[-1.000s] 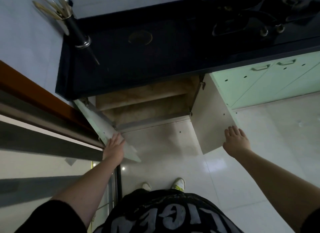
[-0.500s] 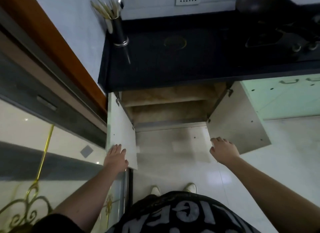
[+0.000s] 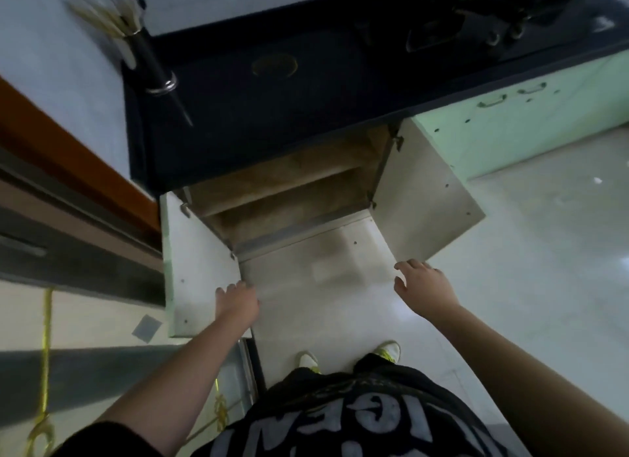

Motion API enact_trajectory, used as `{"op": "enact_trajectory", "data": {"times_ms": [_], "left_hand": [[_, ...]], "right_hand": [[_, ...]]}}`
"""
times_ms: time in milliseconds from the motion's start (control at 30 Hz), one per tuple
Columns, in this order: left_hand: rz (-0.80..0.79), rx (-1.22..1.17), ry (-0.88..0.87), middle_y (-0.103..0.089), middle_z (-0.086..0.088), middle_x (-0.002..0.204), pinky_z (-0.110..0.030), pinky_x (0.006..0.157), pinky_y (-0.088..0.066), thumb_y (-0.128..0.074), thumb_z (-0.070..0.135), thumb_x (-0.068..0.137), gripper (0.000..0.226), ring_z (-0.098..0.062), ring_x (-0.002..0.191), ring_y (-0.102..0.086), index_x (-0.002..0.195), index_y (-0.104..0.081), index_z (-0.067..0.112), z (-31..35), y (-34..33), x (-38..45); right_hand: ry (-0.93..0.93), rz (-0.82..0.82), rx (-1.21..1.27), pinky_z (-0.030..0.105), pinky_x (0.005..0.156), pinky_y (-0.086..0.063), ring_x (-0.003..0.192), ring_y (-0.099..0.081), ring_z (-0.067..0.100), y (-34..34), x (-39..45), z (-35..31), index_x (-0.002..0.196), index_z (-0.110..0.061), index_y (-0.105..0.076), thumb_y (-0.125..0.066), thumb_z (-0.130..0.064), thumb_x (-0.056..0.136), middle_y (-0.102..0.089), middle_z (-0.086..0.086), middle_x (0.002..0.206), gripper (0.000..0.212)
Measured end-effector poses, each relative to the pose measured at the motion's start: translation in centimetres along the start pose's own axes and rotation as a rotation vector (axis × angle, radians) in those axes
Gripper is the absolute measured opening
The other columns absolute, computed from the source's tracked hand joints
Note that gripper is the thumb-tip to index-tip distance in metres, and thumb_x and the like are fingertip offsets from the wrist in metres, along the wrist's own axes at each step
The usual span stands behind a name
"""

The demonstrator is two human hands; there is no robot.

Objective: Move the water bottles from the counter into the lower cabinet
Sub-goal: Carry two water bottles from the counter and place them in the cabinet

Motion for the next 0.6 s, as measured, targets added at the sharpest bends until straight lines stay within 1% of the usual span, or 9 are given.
{"op": "enact_trajectory", "data": {"times_ms": [67, 167, 267, 333, 433, 500, 600], "left_hand": [[0.034, 0.004, -0.093, -0.059, -0.007, 0.123, -0.039, 0.090, -0.037, -0.034, 0.026, 0.097, 0.033, -0.025, 0.111, -0.054, 0.121, -0.056, 0.020, 4.0, 2.2, 0.6], [0.108, -0.053, -0.254, -0.063, -0.009, 0.115, -0.038, 0.087, -0.043, -0.037, 0.028, 0.097, 0.029, -0.028, 0.105, -0.059, 0.111, -0.061, 0.018, 10.7, 5.6, 1.0], [0.183, -0.047, -0.425, -0.065, -0.009, 0.108, -0.038, 0.089, -0.046, -0.036, 0.030, 0.098, 0.029, -0.029, 0.100, -0.061, 0.105, -0.061, 0.017, 17.9, 8.9, 0.8], [0.222, -0.015, -0.539, -0.065, -0.007, 0.106, -0.039, 0.091, -0.047, -0.035, 0.031, 0.099, 0.030, -0.026, 0.098, -0.061, 0.105, -0.061, 0.017, 23.0, 11.0, 0.3], [0.256, 0.003, -0.695, -0.065, -0.006, 0.110, -0.038, 0.088, -0.047, -0.035, 0.032, 0.099, 0.033, -0.026, 0.099, -0.060, 0.111, -0.061, 0.017, 30.9, 13.9, -1.1], [0.310, 0.028, -0.790, -0.065, -0.005, 0.114, -0.037, 0.087, -0.047, -0.035, 0.035, 0.098, 0.036, -0.027, 0.102, -0.061, 0.118, -0.061, 0.020, 36.1, 15.5, -2.4], [0.396, 0.042, -0.958, -0.067, -0.004, 0.115, -0.037, 0.084, -0.047, -0.039, 0.037, 0.095, 0.037, -0.029, 0.103, -0.062, 0.120, -0.061, 0.023, 42.9, 17.5, -4.3]], "right_hand": [[-0.054, 0.018, 0.025, 0.034, 0.097, -0.043, 0.120, -0.055, 0.022, 0.1, -1.2, 1.9, 0.135, -0.022, -0.052, -0.039, -0.036, 0.099, -0.058, -0.001, 0.133, 0.041], [-0.134, 0.047, 0.047, 0.034, 0.099, -0.041, 0.122, -0.053, 0.023, 0.4, -2.9, 5.6, 0.135, -0.022, -0.052, -0.040, -0.037, 0.099, -0.057, -0.001, 0.134, 0.041], [-0.223, 0.068, 0.087, 0.035, 0.097, -0.041, 0.120, -0.054, 0.024, 0.7, -4.3, 9.8, 0.133, -0.021, -0.054, -0.041, -0.037, 0.098, -0.058, 0.001, 0.132, 0.040], [-0.273, 0.091, 0.117, 0.035, 0.095, -0.041, 0.118, -0.055, 0.025, 1.1, -5.4, 12.8, 0.131, -0.021, -0.055, -0.042, -0.037, 0.098, -0.059, 0.001, 0.131, 0.039], [-0.346, 0.115, 0.149, 0.036, 0.095, -0.042, 0.117, -0.055, 0.025, 1.7, -7.2, 17.7, 0.130, -0.020, -0.056, -0.041, -0.037, 0.098, -0.059, 0.002, 0.129, 0.038], [-0.401, 0.110, 0.143, 0.035, 0.096, -0.042, 0.117, -0.055, 0.025, 1.9, -8.6, 21.1, 0.128, -0.020, -0.056, -0.040, -0.037, 0.098, -0.059, 0.002, 0.128, 0.038], [-0.522, 0.136, 0.167, 0.035, 0.094, -0.042, 0.114, -0.055, 0.026, 2.1, -10.5, 25.4, 0.124, -0.019, -0.057, -0.040, -0.037, 0.098, -0.060, 0.003, 0.126, 0.036]]}}
Point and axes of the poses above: each hand's wrist, its own x-axis towards the middle knuckle, its own y-axis out of the back of the hand, z = x × y, the point moved 2 cm from there along x, towards the middle knuckle
